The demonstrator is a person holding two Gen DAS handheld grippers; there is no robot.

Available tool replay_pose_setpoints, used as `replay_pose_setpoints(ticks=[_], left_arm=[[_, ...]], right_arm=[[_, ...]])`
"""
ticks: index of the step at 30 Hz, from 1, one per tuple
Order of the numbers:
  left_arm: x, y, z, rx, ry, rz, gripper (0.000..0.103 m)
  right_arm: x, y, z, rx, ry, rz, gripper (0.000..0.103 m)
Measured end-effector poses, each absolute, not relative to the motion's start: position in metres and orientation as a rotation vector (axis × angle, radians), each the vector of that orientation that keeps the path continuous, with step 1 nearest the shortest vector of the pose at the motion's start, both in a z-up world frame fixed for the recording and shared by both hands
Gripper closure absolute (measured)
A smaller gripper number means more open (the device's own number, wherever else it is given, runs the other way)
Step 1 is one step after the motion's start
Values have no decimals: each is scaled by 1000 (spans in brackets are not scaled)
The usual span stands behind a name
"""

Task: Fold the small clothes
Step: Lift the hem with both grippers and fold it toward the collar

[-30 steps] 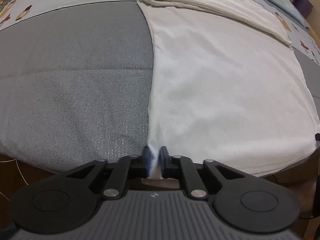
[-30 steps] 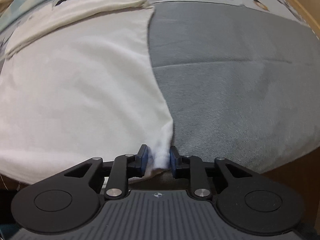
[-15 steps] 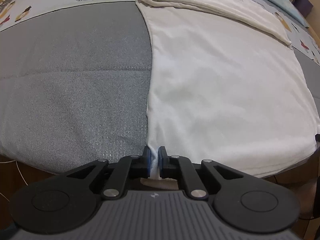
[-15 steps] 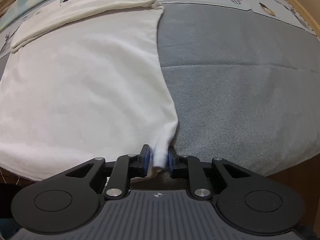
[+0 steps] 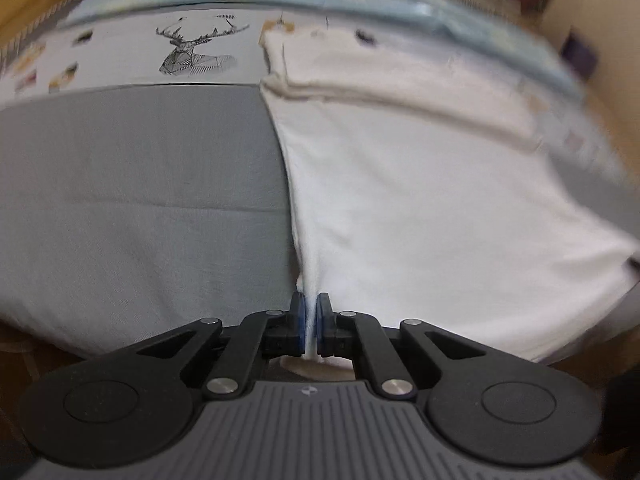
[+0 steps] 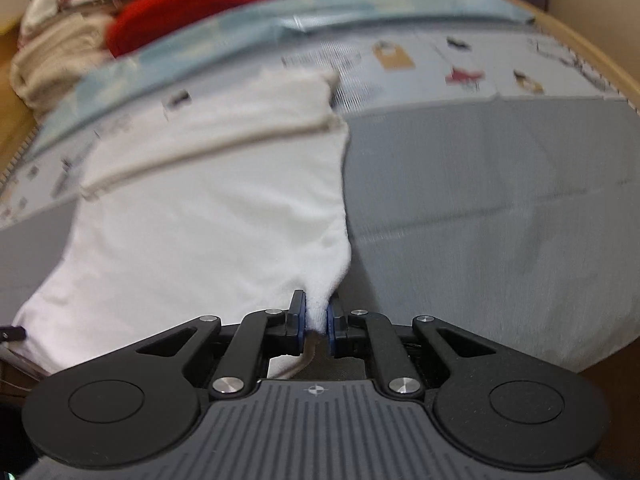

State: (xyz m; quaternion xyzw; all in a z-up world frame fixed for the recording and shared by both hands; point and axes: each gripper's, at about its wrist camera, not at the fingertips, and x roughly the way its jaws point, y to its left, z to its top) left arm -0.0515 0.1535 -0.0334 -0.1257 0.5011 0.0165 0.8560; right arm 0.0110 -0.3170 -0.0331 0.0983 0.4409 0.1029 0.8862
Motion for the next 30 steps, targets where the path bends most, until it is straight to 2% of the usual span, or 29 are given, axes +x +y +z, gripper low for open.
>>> replay_pose_setpoints(ticks=[11, 15, 20, 27, 30], left_arm=[[-152, 169, 74, -344, 847, -121, 99], [-165, 186, 87, -389, 838, -119, 99], [-111, 203, 70, -416, 874, -91, 99], [28, 210, 16, -355, 966, -23, 97], [65, 220, -9, -342, 976, 38, 94]], right_arm=[[-69, -367, 61, 374, 844, 315, 94], [-87, -379, 74, 378, 835, 328, 94], [-46, -386, 48, 423, 876, 278, 94], [79, -365, -4, 404, 945, 215, 94], [120, -353, -24, 353, 899, 184, 92]])
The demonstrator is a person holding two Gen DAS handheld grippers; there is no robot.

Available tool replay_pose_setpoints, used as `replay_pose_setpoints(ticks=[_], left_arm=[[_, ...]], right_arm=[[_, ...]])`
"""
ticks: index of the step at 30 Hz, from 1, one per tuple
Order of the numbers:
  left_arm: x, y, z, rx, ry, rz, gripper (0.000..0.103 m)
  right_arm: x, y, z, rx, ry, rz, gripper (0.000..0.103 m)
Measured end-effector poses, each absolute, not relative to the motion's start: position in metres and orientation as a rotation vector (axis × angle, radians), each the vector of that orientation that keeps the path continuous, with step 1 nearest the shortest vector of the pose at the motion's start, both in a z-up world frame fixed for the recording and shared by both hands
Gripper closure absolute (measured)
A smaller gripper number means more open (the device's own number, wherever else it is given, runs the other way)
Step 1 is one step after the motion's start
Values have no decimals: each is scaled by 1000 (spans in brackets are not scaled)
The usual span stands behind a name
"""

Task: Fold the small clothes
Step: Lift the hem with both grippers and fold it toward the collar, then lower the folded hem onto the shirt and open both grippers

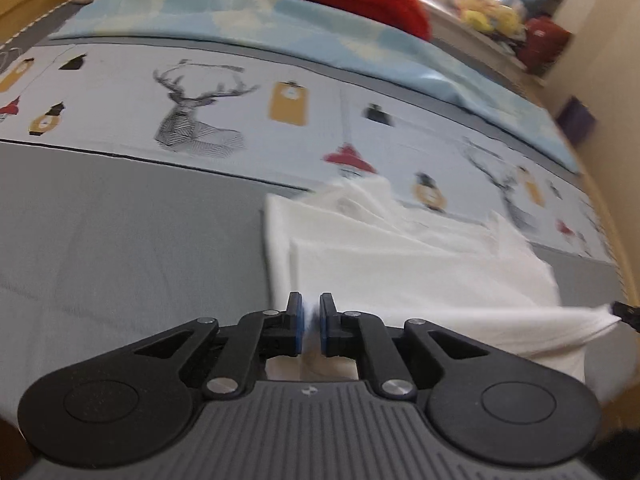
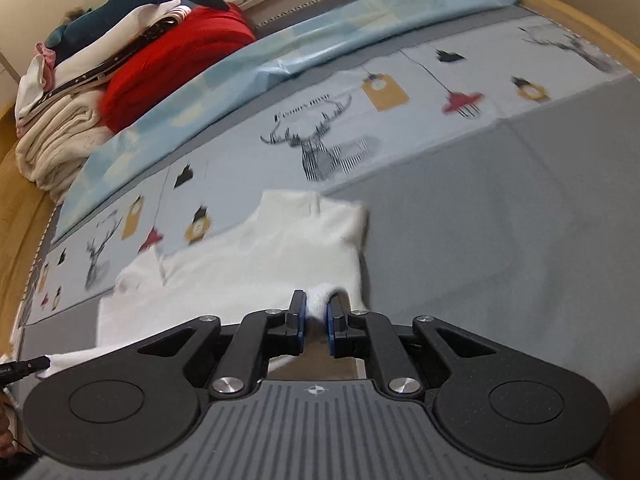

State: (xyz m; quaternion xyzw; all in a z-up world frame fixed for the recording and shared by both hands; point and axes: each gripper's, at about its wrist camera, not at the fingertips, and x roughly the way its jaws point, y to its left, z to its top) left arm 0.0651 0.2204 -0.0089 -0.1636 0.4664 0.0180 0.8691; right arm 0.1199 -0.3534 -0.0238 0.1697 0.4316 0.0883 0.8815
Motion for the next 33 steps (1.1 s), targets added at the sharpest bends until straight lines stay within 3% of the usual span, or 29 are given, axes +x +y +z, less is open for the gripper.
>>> replay_pose_setpoints(ticks=[3, 5, 9, 14, 18, 27, 28, 29, 30, 31, 32, 33], left_arm=[[67, 237, -31, -408, 963, 39, 94], [72, 242, -47, -445, 1088, 48, 94], [81, 238, -51, -379, 1110, 26, 83], [89, 240, -64, -436, 1128, 52, 80], [101, 235, -62, -449, 1105, 65, 65], [129, 213, -74, -378, 1144, 83, 64], [131, 211, -76, -362, 1151, 92, 64], [134, 208, -78, -338, 1159, 104, 64], [136, 207, -79, -317, 1163, 115, 68], [137, 205, -78, -299, 1160, 123, 74], [140, 203, -76, -279, 1151, 119, 93], [141, 201, -74, -262, 1140, 117, 97]], right_arm=[[130, -359, -43, 359, 902, 107, 87], [135, -363, -62, 387, 1025, 96, 85], [137, -351, -75, 258, 1057, 143, 82], [145, -342, -92, 228, 1065, 122, 79], [156, -334, -91, 245, 1032, 125, 75], [184, -309, -99, 206, 1053, 146, 73], [186, -307, -99, 203, 1053, 144, 73], [187, -305, -99, 200, 1049, 144, 81], [188, -304, -97, 195, 1038, 144, 99], [189, -303, -93, 199, 1016, 138, 99], [190, -304, -89, 221, 993, 130, 99], [191, -306, -85, 254, 971, 122, 99]])
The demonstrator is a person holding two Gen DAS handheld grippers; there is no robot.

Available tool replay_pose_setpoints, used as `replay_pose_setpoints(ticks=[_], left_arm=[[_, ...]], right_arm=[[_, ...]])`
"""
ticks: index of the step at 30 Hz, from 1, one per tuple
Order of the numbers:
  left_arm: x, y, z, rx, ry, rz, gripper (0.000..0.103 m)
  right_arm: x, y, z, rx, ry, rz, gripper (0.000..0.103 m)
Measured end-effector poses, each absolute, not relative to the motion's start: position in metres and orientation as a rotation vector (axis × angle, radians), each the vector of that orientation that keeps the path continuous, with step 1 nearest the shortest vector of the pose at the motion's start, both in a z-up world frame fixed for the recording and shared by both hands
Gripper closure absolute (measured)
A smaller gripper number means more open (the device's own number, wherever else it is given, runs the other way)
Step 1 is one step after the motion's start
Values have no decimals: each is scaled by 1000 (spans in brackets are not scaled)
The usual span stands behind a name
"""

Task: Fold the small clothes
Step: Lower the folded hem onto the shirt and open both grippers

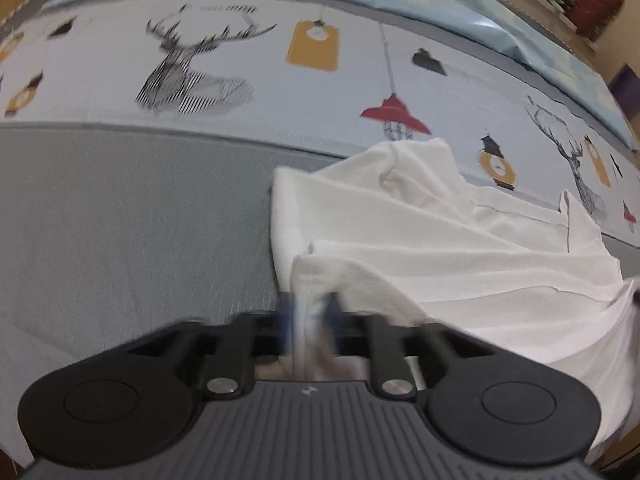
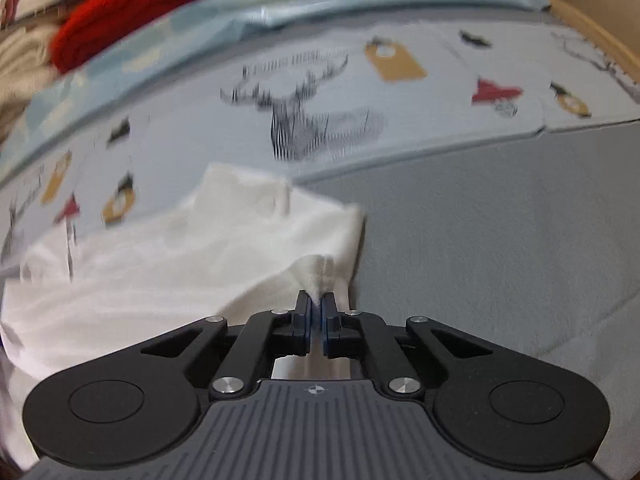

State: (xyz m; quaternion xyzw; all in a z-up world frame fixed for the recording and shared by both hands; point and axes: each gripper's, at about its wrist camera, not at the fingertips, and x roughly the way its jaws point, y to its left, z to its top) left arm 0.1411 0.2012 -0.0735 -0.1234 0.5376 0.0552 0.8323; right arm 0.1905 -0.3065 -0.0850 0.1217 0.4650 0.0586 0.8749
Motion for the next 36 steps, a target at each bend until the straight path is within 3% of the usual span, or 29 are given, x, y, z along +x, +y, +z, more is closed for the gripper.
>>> replay_pose_setpoints(ticks=[9, 16, 19, 21, 22, 28, 32, 36], left_arm=[[156, 197, -32, -179, 843, 231, 99], [183, 199, -34, -193, 808, 250, 99], [193, 206, -43, -239, 851, 234, 91], [195, 216, -51, -275, 897, 249, 88], [193, 221, -53, -303, 911, 249, 88], [169, 245, -69, -487, 1069, 173, 88], [145, 242, -78, -509, 1199, 73, 72], [120, 226, -86, -435, 1302, -23, 69]], right_arm=[[202, -301, -51, 326, 710, 27, 99], [225, -288, -53, 282, 646, -27, 99], [239, -286, -66, 286, 696, -52, 98], [246, -287, -79, 268, 785, -107, 83], [247, -291, -87, 280, 839, -123, 81], [230, -315, -97, 390, 994, -53, 80], [207, -319, -96, 371, 1088, 26, 73], [178, -317, -98, 303, 1194, 100, 72]])
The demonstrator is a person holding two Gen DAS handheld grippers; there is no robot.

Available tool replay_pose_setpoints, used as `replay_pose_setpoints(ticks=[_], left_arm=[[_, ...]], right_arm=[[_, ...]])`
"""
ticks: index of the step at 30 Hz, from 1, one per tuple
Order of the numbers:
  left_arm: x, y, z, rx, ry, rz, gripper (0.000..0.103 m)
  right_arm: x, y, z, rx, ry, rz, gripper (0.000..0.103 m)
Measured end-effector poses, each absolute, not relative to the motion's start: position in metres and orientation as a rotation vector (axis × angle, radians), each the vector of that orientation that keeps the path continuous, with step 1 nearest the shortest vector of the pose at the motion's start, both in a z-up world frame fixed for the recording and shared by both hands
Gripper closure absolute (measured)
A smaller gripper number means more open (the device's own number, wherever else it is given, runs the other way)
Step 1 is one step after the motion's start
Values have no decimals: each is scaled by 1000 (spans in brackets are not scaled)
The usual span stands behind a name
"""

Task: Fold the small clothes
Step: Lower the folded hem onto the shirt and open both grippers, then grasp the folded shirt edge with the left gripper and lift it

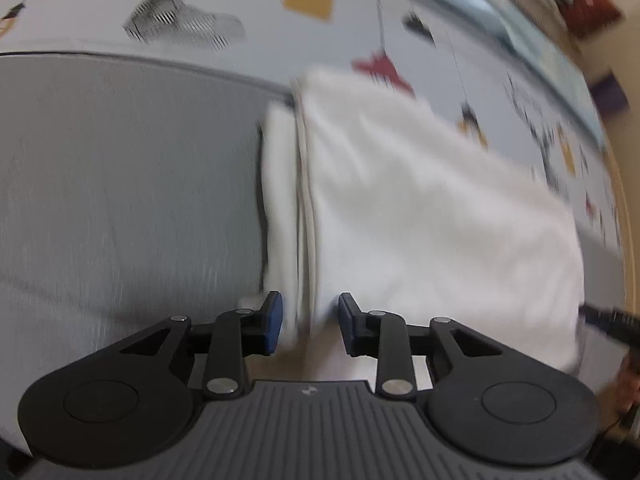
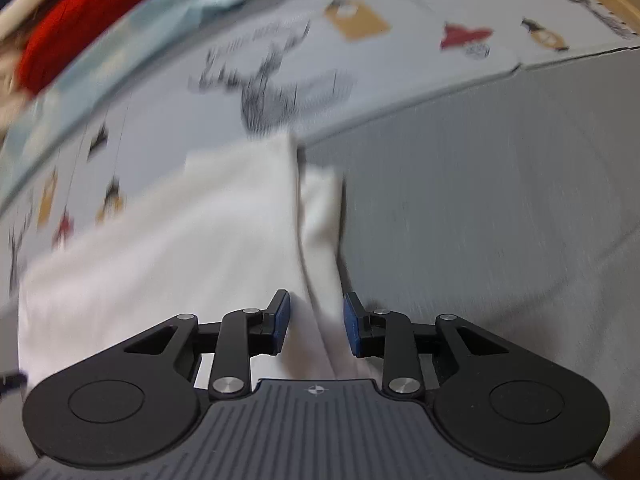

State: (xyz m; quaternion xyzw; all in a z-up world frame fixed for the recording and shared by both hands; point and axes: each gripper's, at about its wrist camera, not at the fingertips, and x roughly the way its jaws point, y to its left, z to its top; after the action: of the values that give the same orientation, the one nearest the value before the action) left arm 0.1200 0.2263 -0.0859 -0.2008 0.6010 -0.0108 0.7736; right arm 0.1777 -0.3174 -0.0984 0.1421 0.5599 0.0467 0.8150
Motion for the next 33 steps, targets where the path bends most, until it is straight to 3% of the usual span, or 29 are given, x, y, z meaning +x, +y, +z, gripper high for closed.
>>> replay_pose_setpoints(ticks=[7, 8, 9, 10, 14, 21, 28, 33], left_arm=[[80, 209, -97, -301, 1398, -78, 71], [76, 208, -97, -280, 1399, -88, 84], [72, 207, -95, -263, 1392, -96, 98], [69, 207, -91, -252, 1375, -102, 98], [53, 218, -64, -293, 1258, -91, 99], [49, 210, -88, -181, 1435, -69, 97], [58, 223, -62, -277, 1265, -31, 94], [71, 213, -51, -310, 1173, -77, 94]], right_arm=[[132, -323, -110, 220, 1324, 136, 72], [128, -322, -108, 209, 1325, 149, 73], [125, -321, -106, 199, 1318, 158, 84], [121, -321, -101, 190, 1298, 167, 93], [112, -334, -69, 316, 1150, 176, 96], [117, -320, -97, 152, 1377, 125, 95], [124, -314, -60, 151, 1157, 112, 88], [130, -303, -64, 165, 1161, 173, 88]])
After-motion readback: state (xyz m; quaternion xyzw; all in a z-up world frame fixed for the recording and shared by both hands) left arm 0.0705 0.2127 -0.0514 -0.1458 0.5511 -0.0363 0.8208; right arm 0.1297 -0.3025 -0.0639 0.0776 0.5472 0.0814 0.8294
